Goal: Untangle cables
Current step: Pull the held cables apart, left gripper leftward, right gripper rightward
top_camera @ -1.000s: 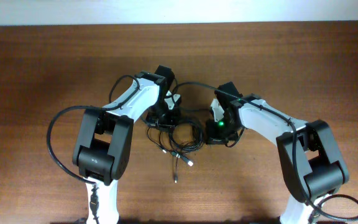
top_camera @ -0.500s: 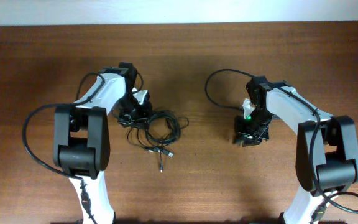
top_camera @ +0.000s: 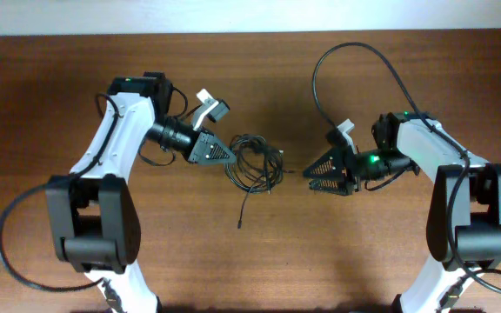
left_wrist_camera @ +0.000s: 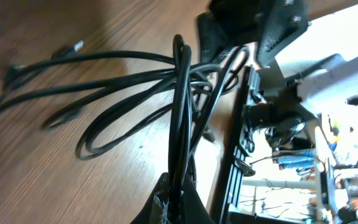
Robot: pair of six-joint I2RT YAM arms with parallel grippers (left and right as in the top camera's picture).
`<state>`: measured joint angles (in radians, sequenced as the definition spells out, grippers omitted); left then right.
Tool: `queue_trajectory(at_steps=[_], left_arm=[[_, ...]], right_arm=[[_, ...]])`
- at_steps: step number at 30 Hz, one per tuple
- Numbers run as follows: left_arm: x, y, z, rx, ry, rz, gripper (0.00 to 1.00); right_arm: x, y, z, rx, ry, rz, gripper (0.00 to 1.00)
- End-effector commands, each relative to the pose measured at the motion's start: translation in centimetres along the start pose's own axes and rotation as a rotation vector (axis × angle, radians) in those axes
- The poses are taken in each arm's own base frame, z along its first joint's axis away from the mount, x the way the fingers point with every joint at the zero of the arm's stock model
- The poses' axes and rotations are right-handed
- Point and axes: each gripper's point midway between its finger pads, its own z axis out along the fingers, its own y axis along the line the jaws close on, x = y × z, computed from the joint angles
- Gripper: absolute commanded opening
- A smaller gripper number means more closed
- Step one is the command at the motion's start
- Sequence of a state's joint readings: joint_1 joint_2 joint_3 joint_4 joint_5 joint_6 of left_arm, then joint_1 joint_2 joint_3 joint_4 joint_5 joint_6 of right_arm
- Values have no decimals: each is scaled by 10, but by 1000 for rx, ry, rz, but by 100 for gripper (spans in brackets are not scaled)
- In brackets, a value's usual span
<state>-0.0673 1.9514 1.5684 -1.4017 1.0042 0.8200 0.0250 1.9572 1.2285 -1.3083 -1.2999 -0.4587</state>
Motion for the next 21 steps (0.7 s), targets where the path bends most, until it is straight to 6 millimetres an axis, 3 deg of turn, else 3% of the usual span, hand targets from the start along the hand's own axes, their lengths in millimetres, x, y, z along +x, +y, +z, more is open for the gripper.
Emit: queue_trajectory(at_steps=[1,5,10,14,18,21], left_arm=[[-20,-28,-3,30,-60,224,0],[-17,-30,1,39,-49,266,0],[4,-41,24,105,6,410,0],[22,-49,45,162,56,421,0],[26,-56,56,190,73,420,0],[25,-56,58,186,77,381,0]], right_arm=[[3,21,-1,-76,-26,-244,74],[10,28,-2,-95,-29,-378,74],[-17,44,-9,-192,-173,-500,74],[-24,41,-11,-182,-187,-585,70],[-26,39,-10,-182,-187,-587,63],[-48,21,-10,-109,-165,-555,64]])
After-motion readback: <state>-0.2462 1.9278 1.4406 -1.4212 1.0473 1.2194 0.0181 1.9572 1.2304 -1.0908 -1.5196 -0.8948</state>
